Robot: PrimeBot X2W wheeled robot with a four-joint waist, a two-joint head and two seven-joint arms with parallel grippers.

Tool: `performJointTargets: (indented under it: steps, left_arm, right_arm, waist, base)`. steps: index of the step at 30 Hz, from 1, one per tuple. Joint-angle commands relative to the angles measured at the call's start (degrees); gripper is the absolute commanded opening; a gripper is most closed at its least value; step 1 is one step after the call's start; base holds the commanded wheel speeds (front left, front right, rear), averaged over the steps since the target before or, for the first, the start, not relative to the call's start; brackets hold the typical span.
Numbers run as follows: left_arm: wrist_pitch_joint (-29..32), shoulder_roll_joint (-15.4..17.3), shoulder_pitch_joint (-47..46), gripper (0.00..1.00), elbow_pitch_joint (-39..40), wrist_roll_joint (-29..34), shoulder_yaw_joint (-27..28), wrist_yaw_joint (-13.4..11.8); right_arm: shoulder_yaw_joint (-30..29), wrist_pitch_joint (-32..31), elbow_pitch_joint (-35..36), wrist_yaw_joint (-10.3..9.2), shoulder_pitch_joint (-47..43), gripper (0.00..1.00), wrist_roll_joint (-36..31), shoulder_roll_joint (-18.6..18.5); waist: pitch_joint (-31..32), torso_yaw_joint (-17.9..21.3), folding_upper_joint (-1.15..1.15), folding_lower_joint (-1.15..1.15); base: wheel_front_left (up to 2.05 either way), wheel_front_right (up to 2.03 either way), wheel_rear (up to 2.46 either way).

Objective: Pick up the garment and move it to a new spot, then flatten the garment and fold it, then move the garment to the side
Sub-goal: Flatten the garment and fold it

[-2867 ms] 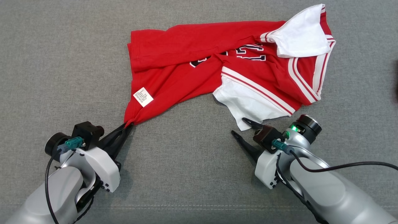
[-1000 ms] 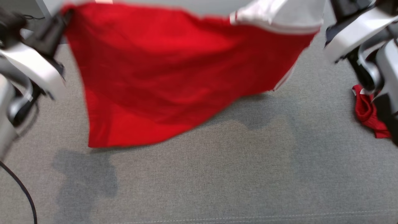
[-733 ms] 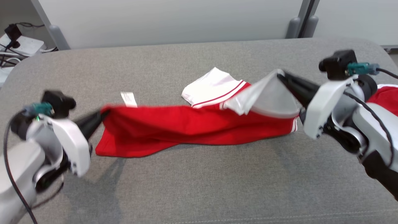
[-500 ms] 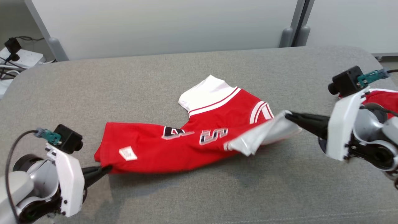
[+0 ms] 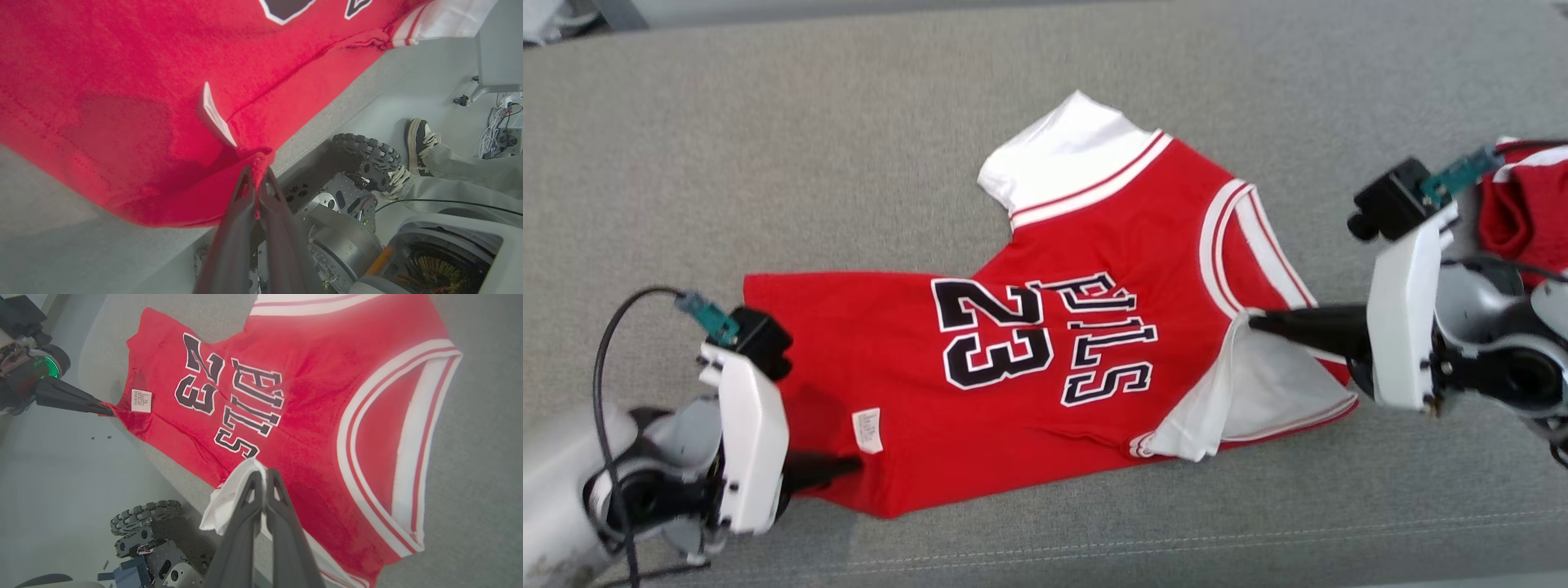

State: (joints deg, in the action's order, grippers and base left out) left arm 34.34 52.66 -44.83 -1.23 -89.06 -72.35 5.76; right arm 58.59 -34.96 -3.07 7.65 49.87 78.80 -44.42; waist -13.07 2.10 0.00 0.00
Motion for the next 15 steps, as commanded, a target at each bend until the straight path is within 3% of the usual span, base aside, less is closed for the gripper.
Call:
performJointTargets:
  steps: [1,3,4,6,8,9,11,15]
  left_arm:
    - [2.32,-0.64,-6.47,0.0,-2.83,-0.33,3.41,-1.22]
    - [0.93,-4.87,-12.2,0.0,-6.62,0.85,6.36,-0.64]
    - [-2.63,-7.27,-15.97,0.0,-8.6,2.2,9.24,-0.1]
    - [-15.73,-11.08,-25.99,0.0,-12.99,10.28,15.97,0.84]
    - [-31.49,-13.62,-35.07,0.0,-17.11,19.47,21.65,1.31]
    - [-36.59,-14.75,-37.59,0.0,-19.16,21.91,22.9,1.46]
    - [-42.08,-15.65,-41.48,0.0,-21.88,26.85,21.94,1.64]
    - [-44.61,-15.74,-43.38,0.0,-23.82,27.24,17.45,1.7]
  right_arm:
    - [-1.47,-0.38,-2.41,-0.16,3.6,0.0,-1.68,2.1]
    - [-4.6,0.95,-7.62,-0.16,9.47,0.0,-3.05,5.81]
    - [-7.25,3.07,-10.89,-0.16,13.46,0.0,-4.37,7.53]
    - [-12.99,9.76,-16.63,-0.16,23.64,0.0,-9.61,10.25]
    - [-20.65,21.2,-23.37,-0.16,33.34,0.0,-14.76,13.27]
    - [-23.69,25.71,-26.95,-0.16,36.6,0.0,-16.14,14.84]
    - [-25.25,29.55,-31.94,-0.16,40.77,0.0,-19.12,16.79]
    - [-23.9,27.86,-34.94,-0.16,41.67,0.0,-18.45,18.02]
  waist:
    - [-11.35,-0.98,0.0,0.0]
    - [-16.19,-1.18,0.0,0.0]
    - [-18.36,-1.37,0.0,0.0]
    - [-22.43,-1.53,0.0,0.0]
    - [-24.04,-1.43,0.0,0.0]
    - [-23.6,-1.26,0.0,0.0]
    - [-22.38,-0.87,0.0,0.0]
    - [-20.39,0.07,0.0,0.0]
  base:
    - [0.0,0.0,0.0]
    - [0.0,0.0,0.0]
    - [0.0,0.0,0.0]
    - [0.0,0.0,0.0]
    - [0.0,0.0,0.0]
    - [0.0,0.0,0.0]
    - [0.0,0.0,0.0]
    - [0.0,0.0,0.0]
